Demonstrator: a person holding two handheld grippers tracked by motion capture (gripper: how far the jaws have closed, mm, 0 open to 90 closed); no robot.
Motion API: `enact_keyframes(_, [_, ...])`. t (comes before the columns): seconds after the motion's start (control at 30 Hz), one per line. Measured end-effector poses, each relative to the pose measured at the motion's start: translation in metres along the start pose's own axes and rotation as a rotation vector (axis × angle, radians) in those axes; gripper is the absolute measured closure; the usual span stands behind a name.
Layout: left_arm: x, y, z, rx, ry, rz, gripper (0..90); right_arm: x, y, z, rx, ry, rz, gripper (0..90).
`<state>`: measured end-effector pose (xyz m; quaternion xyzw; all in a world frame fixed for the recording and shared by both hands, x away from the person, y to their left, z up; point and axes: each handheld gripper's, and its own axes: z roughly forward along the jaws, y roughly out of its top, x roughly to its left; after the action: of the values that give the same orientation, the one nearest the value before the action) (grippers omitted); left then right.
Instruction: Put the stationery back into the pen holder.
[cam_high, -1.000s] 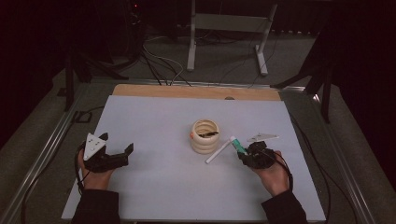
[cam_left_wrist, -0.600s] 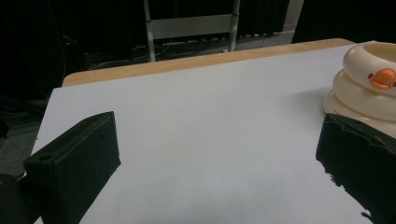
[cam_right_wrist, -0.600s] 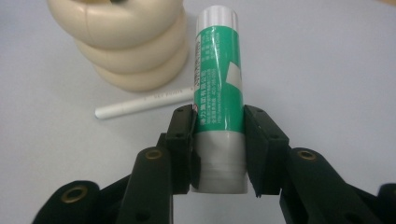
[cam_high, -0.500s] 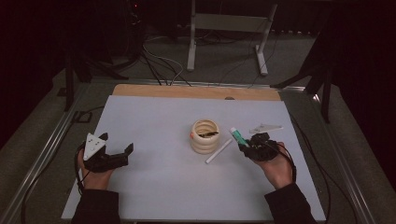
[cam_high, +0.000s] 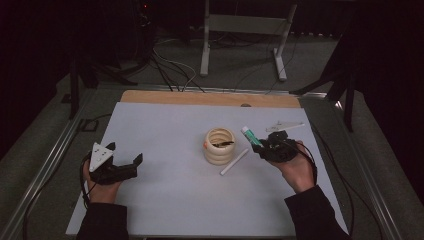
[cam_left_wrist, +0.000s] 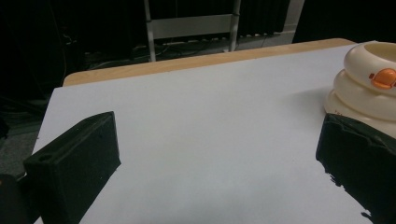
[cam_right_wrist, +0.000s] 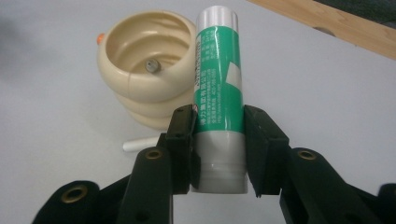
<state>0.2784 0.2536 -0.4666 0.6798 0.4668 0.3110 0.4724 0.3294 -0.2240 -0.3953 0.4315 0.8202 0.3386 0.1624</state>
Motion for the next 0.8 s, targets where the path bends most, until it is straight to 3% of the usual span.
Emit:
enact_keyframes(0.27, [0.0,0.0,0.0,0.0,-0.001,-0.001,0.0,0.001,0.012,0.002,-0.007,0.033,-0.023,65.5])
enact_keyframes(0.8, [0.001,0.0,0.0,0.001,-0.001,-0.003,0.0,0.011,0.042,0.004,0.004,0.033,-0.1,65.4])
